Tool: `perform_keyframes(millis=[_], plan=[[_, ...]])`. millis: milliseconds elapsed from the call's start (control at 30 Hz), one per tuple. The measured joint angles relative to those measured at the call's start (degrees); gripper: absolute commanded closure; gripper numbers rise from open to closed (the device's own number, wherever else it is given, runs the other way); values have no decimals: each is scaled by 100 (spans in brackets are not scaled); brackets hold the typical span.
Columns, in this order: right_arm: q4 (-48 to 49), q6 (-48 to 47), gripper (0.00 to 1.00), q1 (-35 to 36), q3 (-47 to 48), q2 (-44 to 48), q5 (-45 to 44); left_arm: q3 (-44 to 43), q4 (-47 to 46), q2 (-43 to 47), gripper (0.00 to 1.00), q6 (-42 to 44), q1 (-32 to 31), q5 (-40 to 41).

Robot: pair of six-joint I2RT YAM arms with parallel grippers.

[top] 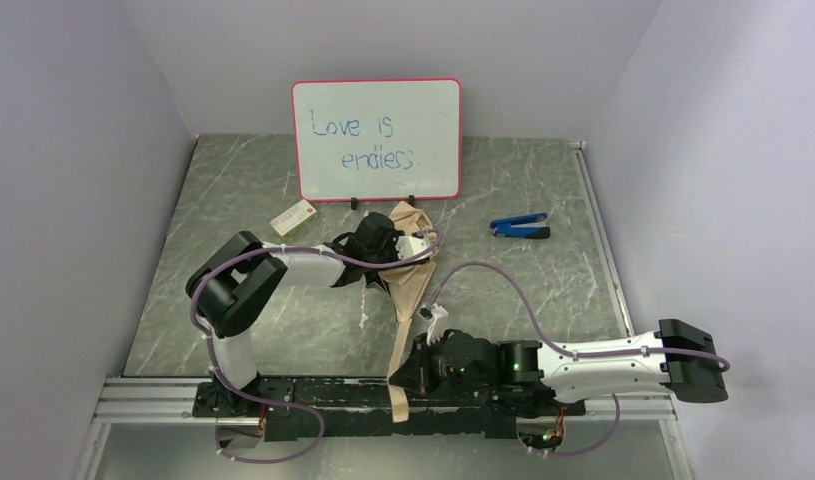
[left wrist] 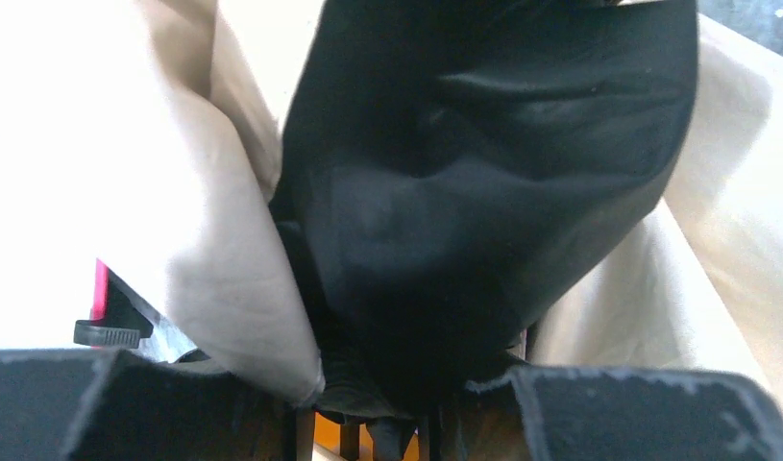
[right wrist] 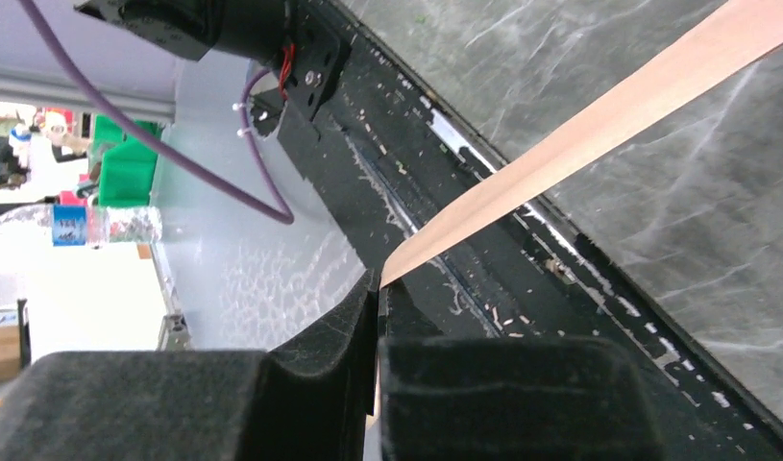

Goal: Put away the umbrella

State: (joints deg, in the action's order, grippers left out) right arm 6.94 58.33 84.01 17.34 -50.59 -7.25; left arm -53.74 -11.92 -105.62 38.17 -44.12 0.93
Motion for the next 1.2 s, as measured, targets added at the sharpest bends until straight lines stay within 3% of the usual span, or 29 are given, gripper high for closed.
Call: perform_keyframes(millis=[367, 767, 1033, 1200], plan=[[125, 118, 97, 289, -61, -98, 492, 0, -199, -70, 95, 2, 2, 243], [175, 973, 100, 367, -1263, 98, 227, 37, -356, -101, 95, 28, 2, 549], [365, 1200, 85, 372, -1255, -192, 275, 131, -518, -101, 95, 118, -37, 612], [-219, 1134, 79, 389, -885, -229, 149, 295, -798, -81, 95, 243, -122, 739]])
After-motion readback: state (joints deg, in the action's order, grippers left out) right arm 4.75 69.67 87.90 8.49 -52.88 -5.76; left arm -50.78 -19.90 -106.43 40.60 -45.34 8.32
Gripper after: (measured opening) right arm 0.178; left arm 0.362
